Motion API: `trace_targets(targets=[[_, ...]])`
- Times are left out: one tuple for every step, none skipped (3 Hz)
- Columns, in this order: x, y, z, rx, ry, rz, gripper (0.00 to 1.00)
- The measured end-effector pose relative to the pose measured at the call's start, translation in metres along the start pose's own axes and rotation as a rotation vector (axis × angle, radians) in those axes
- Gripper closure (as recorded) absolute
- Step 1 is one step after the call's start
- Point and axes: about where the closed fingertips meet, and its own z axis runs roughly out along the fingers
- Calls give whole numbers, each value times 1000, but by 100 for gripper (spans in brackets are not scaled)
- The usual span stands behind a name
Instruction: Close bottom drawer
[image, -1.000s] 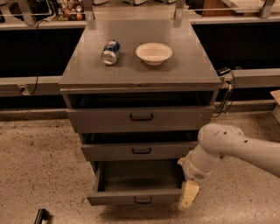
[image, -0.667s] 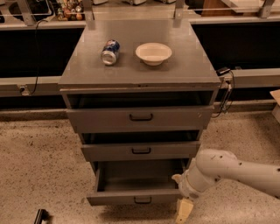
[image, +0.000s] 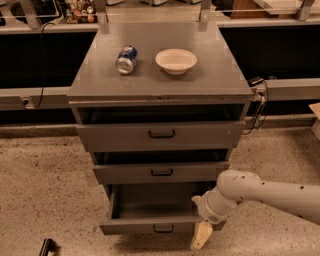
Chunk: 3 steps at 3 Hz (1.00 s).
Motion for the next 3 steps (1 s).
trace_targets(targets=[[13, -12, 49, -3, -70, 42, 0], [21, -30, 100, 108, -236, 46, 0], [45, -14, 127, 128, -295, 57, 0]])
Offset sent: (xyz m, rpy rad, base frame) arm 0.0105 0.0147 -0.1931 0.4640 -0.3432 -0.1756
